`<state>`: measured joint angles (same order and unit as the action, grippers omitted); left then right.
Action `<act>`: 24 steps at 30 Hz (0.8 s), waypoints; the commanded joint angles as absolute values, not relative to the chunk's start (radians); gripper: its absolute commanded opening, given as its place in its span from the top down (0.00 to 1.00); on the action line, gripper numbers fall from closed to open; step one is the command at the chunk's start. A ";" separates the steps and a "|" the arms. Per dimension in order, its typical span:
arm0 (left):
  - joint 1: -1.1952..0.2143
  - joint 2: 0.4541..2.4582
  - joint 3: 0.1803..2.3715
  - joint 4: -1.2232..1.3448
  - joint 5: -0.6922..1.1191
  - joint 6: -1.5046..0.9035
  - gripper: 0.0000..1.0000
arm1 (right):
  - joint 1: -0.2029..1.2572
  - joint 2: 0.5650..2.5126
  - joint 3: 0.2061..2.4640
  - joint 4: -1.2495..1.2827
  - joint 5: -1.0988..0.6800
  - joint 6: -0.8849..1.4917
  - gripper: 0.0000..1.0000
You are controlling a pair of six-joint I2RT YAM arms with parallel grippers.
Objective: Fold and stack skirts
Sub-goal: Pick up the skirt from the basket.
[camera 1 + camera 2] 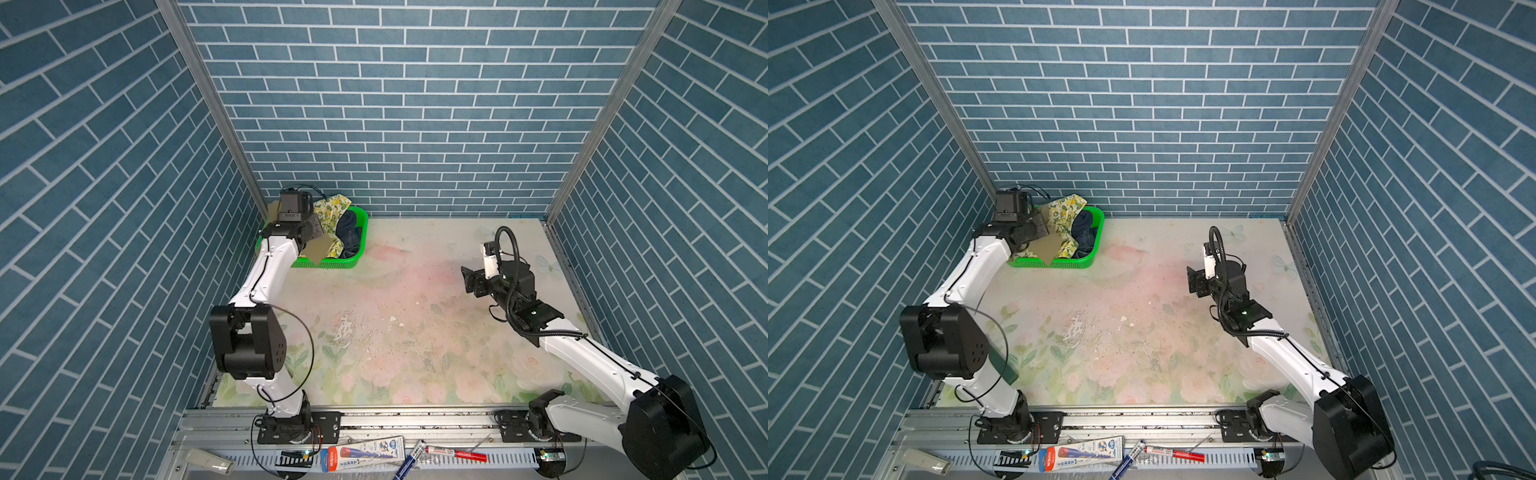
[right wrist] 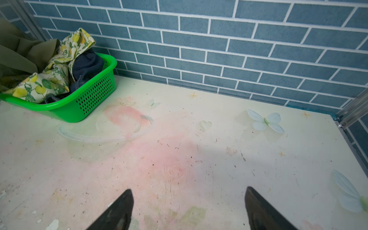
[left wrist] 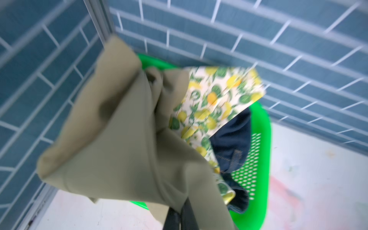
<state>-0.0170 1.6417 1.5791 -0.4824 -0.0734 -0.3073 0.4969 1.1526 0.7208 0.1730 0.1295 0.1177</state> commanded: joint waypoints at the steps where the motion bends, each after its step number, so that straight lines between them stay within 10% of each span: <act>1: -0.016 1.562 1.624 -0.454 0.039 -0.289 1.00 | 0.498 1.156 0.797 0.160 0.191 0.214 0.14; 24: -0.454 1.657 2.195 -0.409 0.322 -0.289 1.00 | 0.196 1.174 0.996 -0.048 0.077 0.570 0.15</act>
<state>-0.3958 1.6180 2.1284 -0.4210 0.2611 -0.2913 0.2382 1.2278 0.9649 -0.0063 0.0975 0.4915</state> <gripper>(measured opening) 0.052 0.855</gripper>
